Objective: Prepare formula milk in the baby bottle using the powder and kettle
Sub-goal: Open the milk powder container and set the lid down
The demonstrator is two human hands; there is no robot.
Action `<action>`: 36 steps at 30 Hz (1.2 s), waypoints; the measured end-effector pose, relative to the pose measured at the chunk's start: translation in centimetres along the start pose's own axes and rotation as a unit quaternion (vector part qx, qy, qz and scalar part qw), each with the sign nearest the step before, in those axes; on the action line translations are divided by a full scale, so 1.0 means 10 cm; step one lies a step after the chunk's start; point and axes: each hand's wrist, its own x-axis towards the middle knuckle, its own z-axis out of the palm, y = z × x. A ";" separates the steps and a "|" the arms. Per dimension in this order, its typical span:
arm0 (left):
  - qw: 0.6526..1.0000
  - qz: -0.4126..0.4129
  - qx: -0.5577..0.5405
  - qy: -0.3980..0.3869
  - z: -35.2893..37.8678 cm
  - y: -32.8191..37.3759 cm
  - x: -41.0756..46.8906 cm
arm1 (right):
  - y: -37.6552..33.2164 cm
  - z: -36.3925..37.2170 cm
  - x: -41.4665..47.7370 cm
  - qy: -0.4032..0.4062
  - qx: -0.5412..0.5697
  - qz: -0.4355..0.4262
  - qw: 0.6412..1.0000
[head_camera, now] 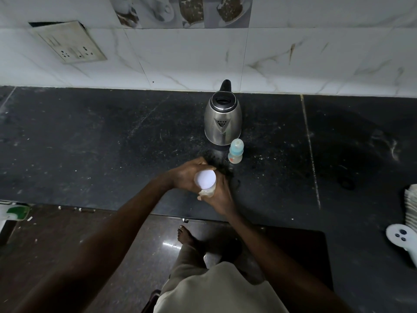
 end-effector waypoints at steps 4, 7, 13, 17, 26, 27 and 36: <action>1.000 0.012 0.012 -0.003 0.01 0.05 -0.04 | 0.02 0.06 -0.05 0.009 0.012 0.017 1.000; 1.000 0.000 0.024 0.019 0.03 0.05 -0.06 | 0.00 0.08 -0.05 0.009 0.009 0.017 1.000; 0.984 -0.133 0.024 0.118 0.15 0.22 -0.05 | -0.10 0.25 -0.06 0.098 -0.014 0.049 0.994; 0.983 -0.144 0.008 0.115 0.29 0.34 -0.09 | -0.15 0.28 -0.03 0.131 -0.063 0.008 0.989; 0.986 -0.120 0.091 0.068 0.25 0.35 -0.13 | -0.09 0.34 -0.02 0.117 -0.161 0.003 0.980; 0.987 -0.114 0.101 0.054 0.22 0.35 -0.13 | -0.09 0.34 -0.02 0.116 -0.163 0.006 0.980; 0.979 -0.150 0.136 0.014 0.18 0.44 0.01 | -0.06 0.33 -0.01 0.101 -0.189 0.007 0.977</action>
